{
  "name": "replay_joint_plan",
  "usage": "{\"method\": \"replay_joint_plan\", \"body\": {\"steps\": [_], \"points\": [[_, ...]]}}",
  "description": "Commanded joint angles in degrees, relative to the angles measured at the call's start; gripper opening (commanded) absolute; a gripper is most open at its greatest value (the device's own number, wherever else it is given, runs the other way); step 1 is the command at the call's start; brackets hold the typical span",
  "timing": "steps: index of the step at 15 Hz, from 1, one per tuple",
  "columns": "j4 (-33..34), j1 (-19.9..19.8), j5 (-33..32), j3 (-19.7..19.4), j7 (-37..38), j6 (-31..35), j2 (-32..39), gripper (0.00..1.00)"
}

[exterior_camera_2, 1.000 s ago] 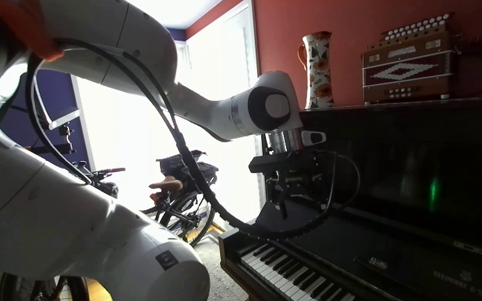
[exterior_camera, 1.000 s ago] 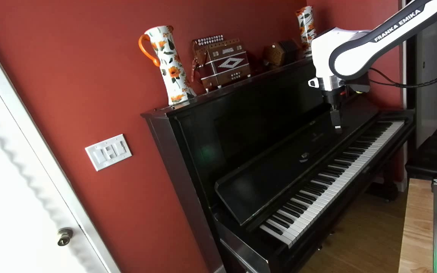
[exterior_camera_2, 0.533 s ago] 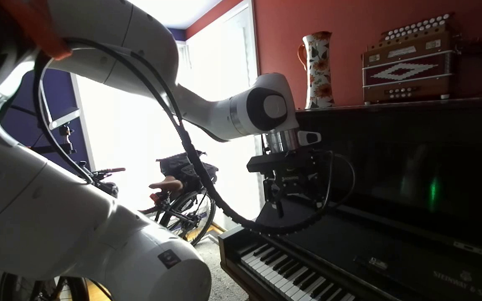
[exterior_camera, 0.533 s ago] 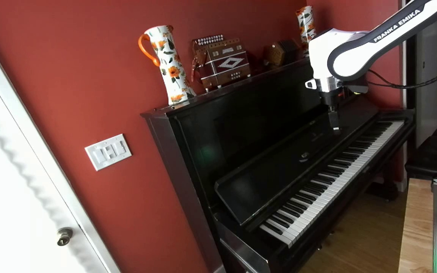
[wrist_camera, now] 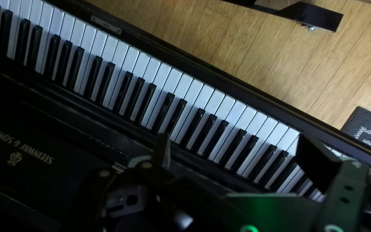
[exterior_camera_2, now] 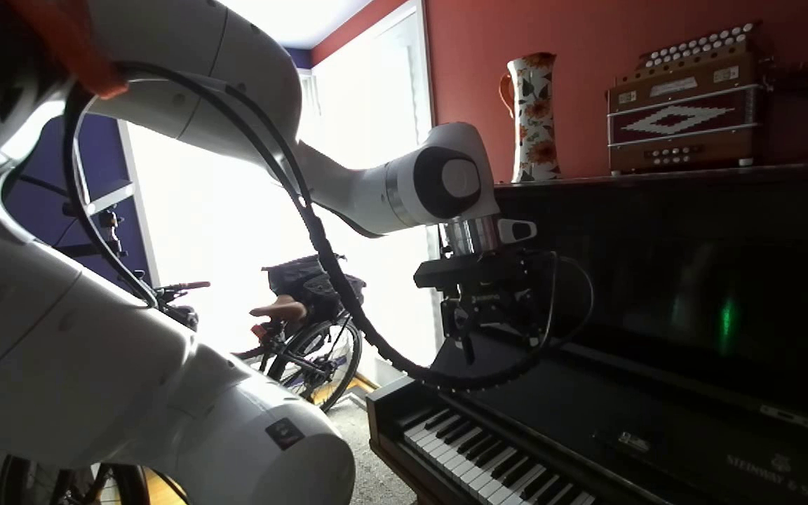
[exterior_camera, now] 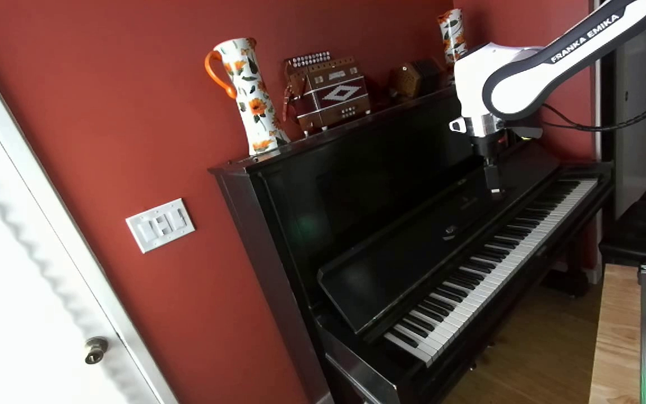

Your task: Press the key on the piano

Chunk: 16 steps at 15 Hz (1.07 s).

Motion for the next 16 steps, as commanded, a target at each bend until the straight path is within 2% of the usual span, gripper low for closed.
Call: {"method": "replay_joint_plan", "body": {"steps": [1, 3, 7, 11, 15, 16], "points": [[0.14, 0.33, -0.16, -0.26, 0.17, -0.19, 0.00, 1.00], [0.30, 1.42, 0.68, -0.36, -0.80, 0.29, 0.64, 1.00], [0.74, 9.68, 7.56, 0.99, -4.73, 2.73, 5.21, 1.00], [2.65, 16.72, 15.34, 5.48, -3.23, 8.10, 13.49, 1.00], [6.93, 19.51, 18.95, 10.66, 0.55, 16.03, 23.86, 1.00], [3.45, 18.13, 17.54, 9.96, -0.67, 14.13, 17.36, 1.00]]}}
